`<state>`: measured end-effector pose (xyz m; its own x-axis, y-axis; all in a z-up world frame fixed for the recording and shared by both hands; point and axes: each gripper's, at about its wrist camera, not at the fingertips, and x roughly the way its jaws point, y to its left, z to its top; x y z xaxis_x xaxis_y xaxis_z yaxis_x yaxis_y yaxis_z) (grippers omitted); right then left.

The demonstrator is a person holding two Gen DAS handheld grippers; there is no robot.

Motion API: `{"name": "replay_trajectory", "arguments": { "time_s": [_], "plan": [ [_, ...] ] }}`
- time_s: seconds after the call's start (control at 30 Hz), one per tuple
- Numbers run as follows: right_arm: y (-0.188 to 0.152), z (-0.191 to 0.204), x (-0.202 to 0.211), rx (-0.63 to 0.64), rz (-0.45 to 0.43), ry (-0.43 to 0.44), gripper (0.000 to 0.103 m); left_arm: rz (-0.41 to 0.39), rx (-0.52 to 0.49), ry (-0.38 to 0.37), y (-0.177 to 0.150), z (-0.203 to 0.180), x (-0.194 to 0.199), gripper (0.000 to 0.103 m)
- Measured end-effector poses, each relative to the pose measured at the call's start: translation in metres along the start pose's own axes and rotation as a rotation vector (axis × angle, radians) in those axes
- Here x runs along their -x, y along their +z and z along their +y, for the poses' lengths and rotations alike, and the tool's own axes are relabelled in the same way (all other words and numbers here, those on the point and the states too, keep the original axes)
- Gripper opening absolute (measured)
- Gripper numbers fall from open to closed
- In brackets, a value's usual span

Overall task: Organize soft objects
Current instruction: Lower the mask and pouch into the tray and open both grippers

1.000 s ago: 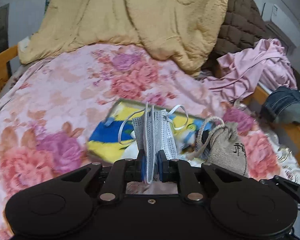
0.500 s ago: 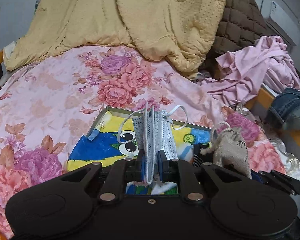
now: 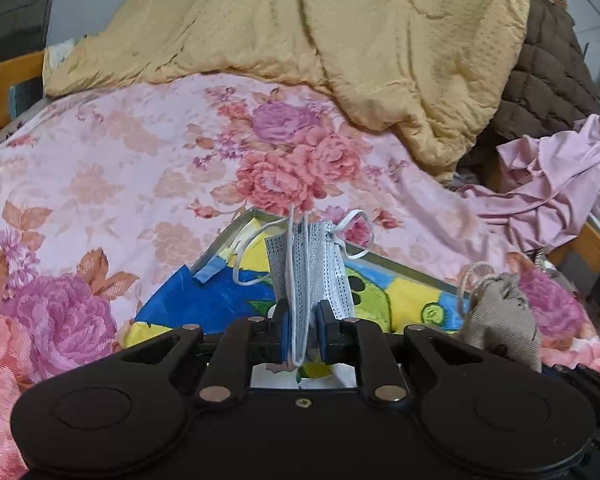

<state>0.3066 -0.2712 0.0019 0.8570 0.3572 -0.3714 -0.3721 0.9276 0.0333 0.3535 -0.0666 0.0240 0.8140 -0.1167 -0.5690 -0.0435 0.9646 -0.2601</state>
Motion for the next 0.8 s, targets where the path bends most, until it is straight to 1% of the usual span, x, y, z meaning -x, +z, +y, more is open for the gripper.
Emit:
{"name": "replay_trajectory", "arguments": {
  "time_s": [0.2, 0.33, 0.43, 0.57, 0.8],
  "plan": [
    [-0.008, -0.004, -0.016, -0.022, 0.050, 0.022, 0.019, 0.053, -0.008, 0.007, -0.008, -0.002, -0.023, 0.015],
    [-0.015, -0.004, -0.021, -0.024, 0.076, 0.022, 0.021, 0.104, -0.039, 0.046, -0.016, -0.009, -0.036, 0.015],
    [-0.017, -0.005, -0.022, -0.034, 0.082, 0.023, 0.022, 0.128, -0.040, 0.058, -0.021, -0.010, -0.041, 0.016],
    [-0.018, -0.005, -0.024, -0.024, 0.087, 0.019, 0.027, 0.150, -0.034, 0.063, -0.026, -0.007, -0.044, 0.017],
    [-0.021, 0.001, -0.028, 0.006, 0.098, 0.013, 0.035, 0.167, -0.021, 0.072, -0.030, -0.003, -0.046, 0.018]
  ]
}}
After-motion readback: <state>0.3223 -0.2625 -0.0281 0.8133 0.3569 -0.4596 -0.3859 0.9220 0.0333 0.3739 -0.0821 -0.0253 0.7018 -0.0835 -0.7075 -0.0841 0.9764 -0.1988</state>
